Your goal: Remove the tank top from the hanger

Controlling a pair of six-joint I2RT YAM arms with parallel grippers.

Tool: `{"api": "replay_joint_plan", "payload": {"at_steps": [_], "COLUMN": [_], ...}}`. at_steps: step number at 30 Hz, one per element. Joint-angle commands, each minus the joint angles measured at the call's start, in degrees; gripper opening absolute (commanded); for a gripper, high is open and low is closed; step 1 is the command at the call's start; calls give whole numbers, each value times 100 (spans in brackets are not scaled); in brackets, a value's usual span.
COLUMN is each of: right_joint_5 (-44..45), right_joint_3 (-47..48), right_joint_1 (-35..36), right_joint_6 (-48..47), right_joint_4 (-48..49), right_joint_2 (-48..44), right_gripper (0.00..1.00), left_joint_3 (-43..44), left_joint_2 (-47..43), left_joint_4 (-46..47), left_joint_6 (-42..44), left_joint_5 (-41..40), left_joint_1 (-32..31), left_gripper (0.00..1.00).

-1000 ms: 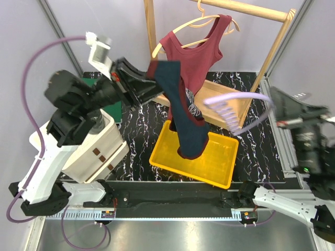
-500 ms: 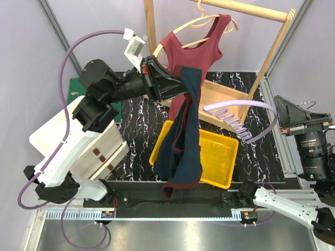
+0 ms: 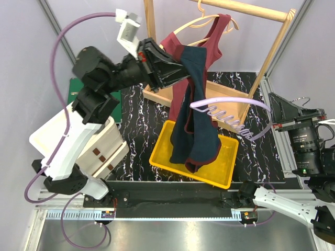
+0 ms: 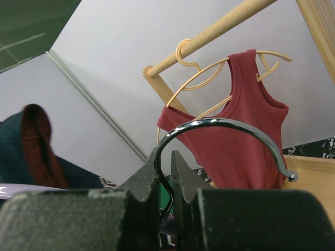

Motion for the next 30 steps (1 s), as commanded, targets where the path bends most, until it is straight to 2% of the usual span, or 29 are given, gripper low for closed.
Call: {"api": "replay_joint_plan", "payload": {"at_steps": [1,5,8,9,11,12,17,18,23,25,26,27,29,30], "right_joint_5": [-14,47,65,47,3,-23,-120,-111,-58,21,29,38,30,12], "right_joint_3": [151,107,63,63,89,124,186,160,-104,-157,-218,-253,-341,-368], "right_joint_1": [0,0,0,9,9,9,9,9,17,9,9,9,9,17], "right_joint_6": [-130,-148,-34,10,98,133,326,370,739,949,1003,1055,1179,1240], "right_joint_4": [488,304,76,-29,-162,-310,-698,-803,-1120,-1401,-1497,-1655,-1796,-1910], "right_joint_2": [-59,-208,-384,-419,-481,-490,-490,-507,-692,-710,-718,-718,-710,-710], "right_gripper": [0,0,0,0,0,0,0,0,0,0,0,0,0,0], "left_joint_3": [-78,-692,-1587,-2190,-2861,-3508,-5304,-5456,-6220,-6353,-6388,-6389,-6415,-6415], "left_joint_2": [456,377,141,-60,-272,-439,-564,-485,-221,-159,-168,-246,-422,-658], "left_joint_4": [128,163,251,286,400,435,462,436,462,323,226,147,-3,-21], "left_joint_6": [268,479,567,629,830,901,911,867,621,489,428,427,488,532], "left_joint_5": [-51,-306,-482,-665,-885,-1078,-2456,-2964,-3794,-4172,-4278,-4427,-4516,-4525], "left_joint_1": [-8,-25,-51,-78,-235,-306,-1026,-1123,-1642,-1651,-1651,-1651,-1651,-1651], "left_gripper": [0,0,0,0,0,0,0,0,0,12,20,37,49,72]}}
